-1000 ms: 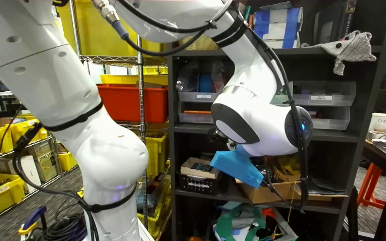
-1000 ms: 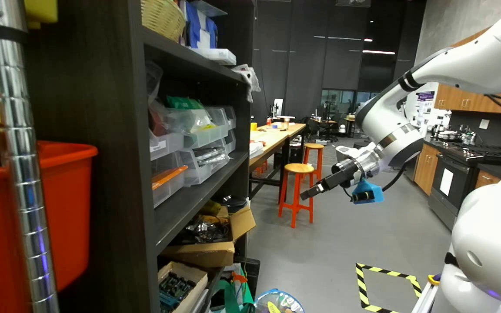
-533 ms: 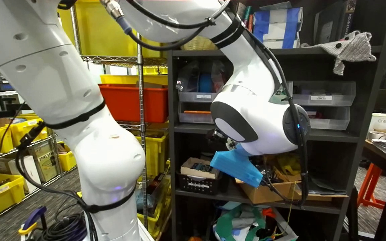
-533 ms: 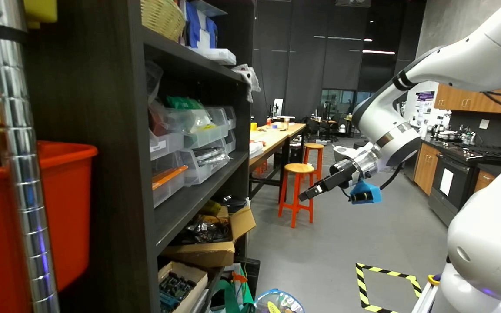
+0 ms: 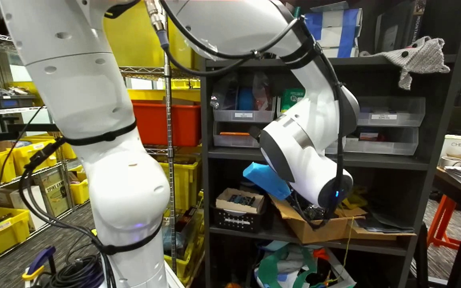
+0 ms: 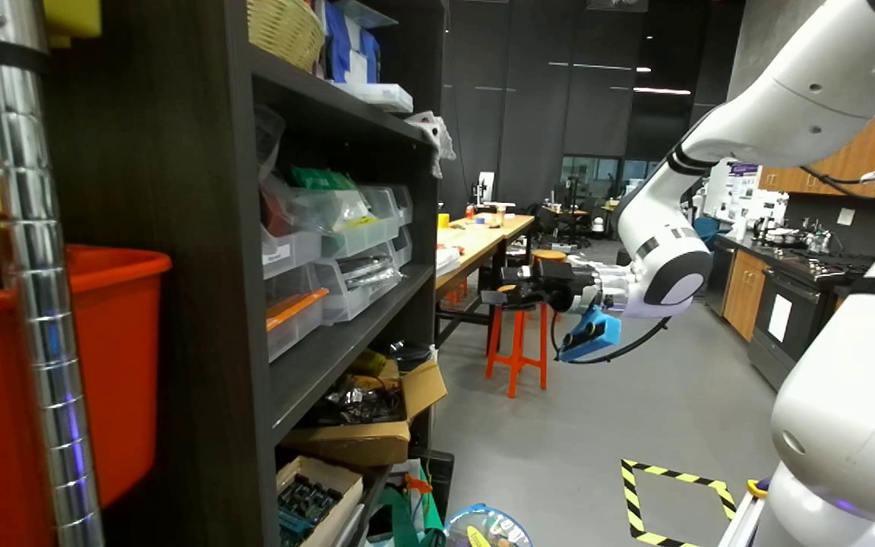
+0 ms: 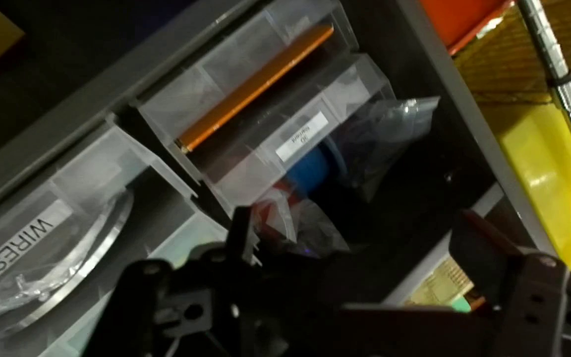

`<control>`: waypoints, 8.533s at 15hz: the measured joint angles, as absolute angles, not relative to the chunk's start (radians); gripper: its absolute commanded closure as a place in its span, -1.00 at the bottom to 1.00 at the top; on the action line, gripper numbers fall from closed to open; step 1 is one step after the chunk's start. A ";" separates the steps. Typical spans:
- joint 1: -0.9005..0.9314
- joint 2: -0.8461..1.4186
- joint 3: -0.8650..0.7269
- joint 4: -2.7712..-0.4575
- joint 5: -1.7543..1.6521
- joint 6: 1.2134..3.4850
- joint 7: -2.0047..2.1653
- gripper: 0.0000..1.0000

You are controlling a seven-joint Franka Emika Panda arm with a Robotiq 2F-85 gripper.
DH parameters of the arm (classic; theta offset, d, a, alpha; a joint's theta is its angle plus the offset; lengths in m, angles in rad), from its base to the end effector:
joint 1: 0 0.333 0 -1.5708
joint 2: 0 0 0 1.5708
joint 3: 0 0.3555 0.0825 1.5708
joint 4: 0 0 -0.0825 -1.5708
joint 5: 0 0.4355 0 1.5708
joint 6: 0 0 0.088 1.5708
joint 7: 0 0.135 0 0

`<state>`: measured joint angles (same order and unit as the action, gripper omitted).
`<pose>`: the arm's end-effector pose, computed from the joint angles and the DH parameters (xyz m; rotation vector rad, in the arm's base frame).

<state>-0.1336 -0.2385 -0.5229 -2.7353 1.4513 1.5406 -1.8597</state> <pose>0.3714 -0.1061 0.3277 -1.5812 -0.3068 -1.1437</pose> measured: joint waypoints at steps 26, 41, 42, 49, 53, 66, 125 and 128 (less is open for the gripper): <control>-0.259 -0.164 -0.298 -2.773 1.835 1.519 -1.192 -1.00; -0.262 -0.281 -0.228 -2.776 1.836 1.735 -0.802 -1.00; -0.263 -0.296 -0.222 -2.770 1.842 1.770 -0.779 -1.00; -0.264 -0.509 -0.133 -2.772 1.870 2.020 -0.616 -1.00; -0.264 -0.621 -0.072 -2.769 1.880 2.101 -0.549 -1.00; -0.263 -0.962 0.008 -2.786 1.894 2.191 -0.322 -1.00; -0.129 -0.422 0.068 -2.111 1.312 2.543 0.736 -1.00; -0.122 -0.420 0.073 -2.111 1.272 2.574 0.738 -1.00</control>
